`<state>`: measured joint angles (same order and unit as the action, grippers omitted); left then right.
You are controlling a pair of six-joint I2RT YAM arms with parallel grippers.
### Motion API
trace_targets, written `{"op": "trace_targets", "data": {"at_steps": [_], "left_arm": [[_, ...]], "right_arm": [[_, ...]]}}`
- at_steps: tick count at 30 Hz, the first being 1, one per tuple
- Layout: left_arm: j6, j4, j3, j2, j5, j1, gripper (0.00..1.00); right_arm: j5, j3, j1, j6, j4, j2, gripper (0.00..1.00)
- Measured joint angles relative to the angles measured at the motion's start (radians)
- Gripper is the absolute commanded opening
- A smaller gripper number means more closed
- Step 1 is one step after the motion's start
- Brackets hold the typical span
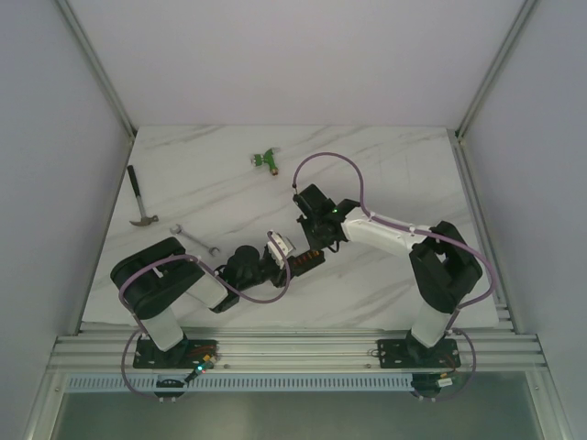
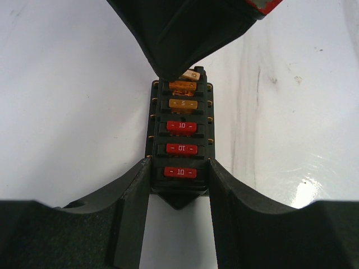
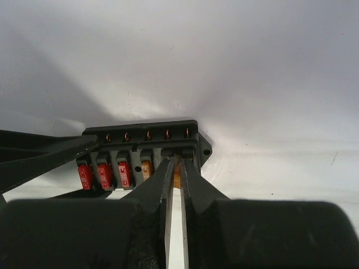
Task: Snap on the fuse box
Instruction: Install the fuse at the fuse box base.
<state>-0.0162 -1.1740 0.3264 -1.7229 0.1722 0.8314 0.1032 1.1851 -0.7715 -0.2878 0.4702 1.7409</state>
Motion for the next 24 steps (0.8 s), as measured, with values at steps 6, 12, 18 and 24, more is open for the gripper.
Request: {"op": "trace_targets", "data": {"at_steps": [6,12,18,24], "left_arm": [[0.0,0.002,0.002,0.0,0.006,0.001,0.46],[0.0,0.008,0.005,0.0,0.014,0.002,0.46],[0.003,0.01,0.007,0.0,0.019,0.006,0.46],[0.003,0.011,0.007,0.0,0.02,0.006,0.46]], "right_arm": [[-0.009,0.0,0.009,0.001,0.011,-0.005,0.09],[-0.021,0.003,0.014,0.008,0.027,-0.006,0.16],[-0.027,0.008,0.023,0.018,0.054,-0.006,0.21],[-0.028,0.008,0.023,0.019,0.072,-0.004,0.21]]}}
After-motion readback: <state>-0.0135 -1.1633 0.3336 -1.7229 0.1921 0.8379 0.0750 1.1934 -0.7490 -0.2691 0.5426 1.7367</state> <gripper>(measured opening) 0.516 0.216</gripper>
